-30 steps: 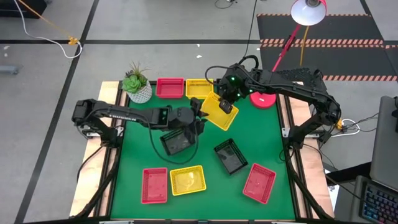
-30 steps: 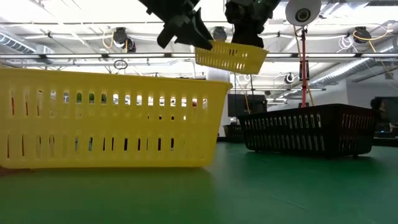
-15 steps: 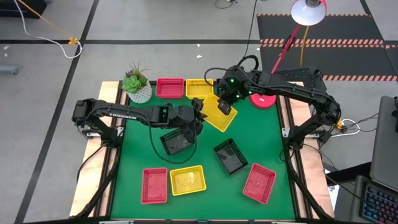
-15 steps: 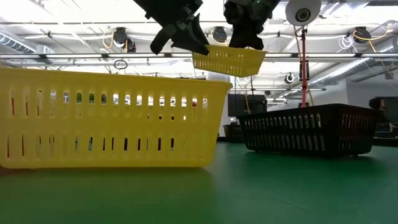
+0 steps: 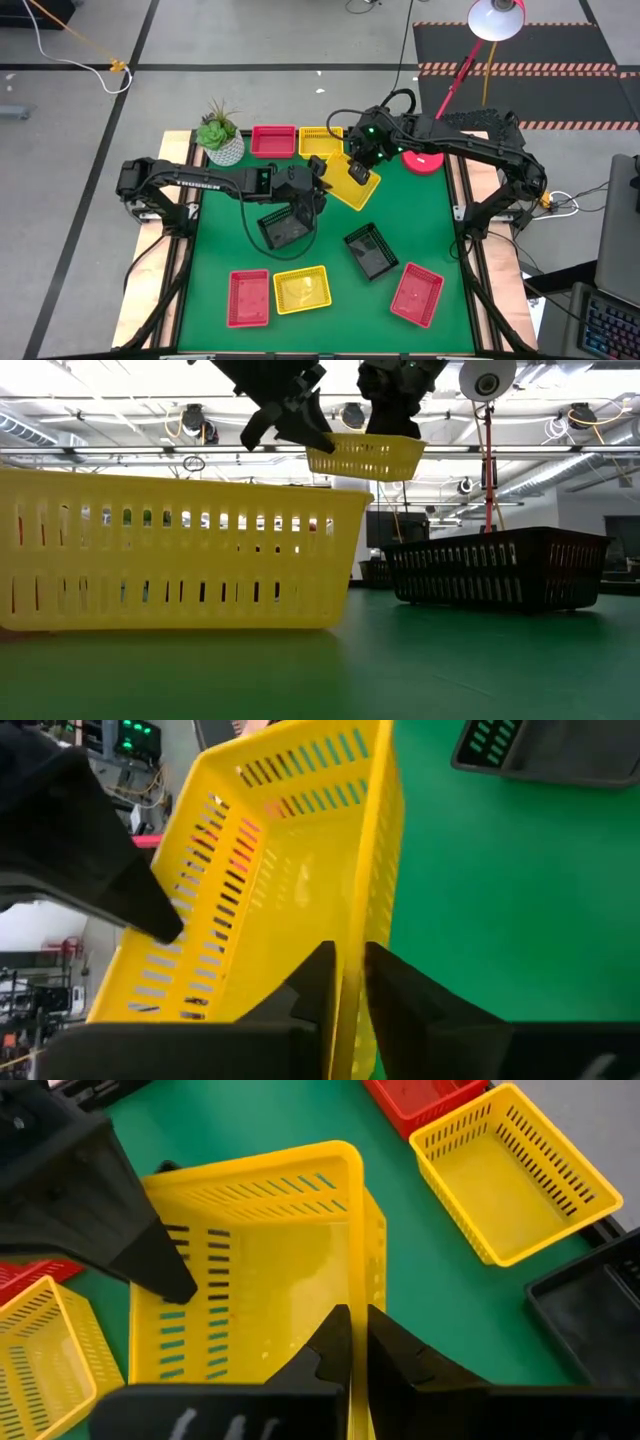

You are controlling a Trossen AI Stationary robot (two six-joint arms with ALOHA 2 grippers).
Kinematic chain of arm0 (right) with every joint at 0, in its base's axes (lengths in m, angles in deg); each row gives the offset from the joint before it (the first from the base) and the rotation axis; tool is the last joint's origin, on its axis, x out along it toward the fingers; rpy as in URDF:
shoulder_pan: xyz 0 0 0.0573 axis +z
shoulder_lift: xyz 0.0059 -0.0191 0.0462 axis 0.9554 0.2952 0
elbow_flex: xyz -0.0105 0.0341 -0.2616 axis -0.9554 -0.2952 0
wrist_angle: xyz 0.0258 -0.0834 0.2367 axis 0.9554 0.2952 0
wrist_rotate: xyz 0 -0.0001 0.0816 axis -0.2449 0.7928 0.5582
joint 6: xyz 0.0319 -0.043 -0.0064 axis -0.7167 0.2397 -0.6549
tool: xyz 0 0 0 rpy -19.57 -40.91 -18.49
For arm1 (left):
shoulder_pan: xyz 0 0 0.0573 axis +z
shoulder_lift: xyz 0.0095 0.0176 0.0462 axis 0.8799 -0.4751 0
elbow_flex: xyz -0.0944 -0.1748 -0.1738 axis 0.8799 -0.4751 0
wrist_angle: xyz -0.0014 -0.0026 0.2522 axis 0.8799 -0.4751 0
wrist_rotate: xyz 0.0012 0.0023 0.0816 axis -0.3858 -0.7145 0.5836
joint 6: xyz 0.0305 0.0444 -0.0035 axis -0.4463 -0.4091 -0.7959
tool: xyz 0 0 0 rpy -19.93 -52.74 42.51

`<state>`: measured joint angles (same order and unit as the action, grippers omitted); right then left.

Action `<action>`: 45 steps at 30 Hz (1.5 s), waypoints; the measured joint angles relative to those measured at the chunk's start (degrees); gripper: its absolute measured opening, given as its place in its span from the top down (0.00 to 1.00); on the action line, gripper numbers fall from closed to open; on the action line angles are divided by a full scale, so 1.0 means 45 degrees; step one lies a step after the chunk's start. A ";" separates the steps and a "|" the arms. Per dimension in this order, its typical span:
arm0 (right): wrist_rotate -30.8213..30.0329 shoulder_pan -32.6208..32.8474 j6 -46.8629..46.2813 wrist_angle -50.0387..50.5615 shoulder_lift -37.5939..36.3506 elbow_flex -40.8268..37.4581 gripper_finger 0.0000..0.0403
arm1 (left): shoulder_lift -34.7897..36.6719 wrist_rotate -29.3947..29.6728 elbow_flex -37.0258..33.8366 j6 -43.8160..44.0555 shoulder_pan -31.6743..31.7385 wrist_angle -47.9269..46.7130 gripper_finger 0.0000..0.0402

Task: Stack baskets by color
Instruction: Stack the middle yellow basket on the top yellow basket

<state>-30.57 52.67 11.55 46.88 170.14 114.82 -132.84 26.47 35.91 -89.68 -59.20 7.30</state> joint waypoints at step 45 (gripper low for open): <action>-0.7014 0.4790 0.0040 0.0999 -0.4969 -0.1361 0.37 | 0.0019 -0.0558 -0.0004 0.2260 0.1926 0.0772 0.97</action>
<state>-62.14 74.23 11.73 51.38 147.78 108.69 -132.75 23.96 35.90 -79.51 -50.53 10.77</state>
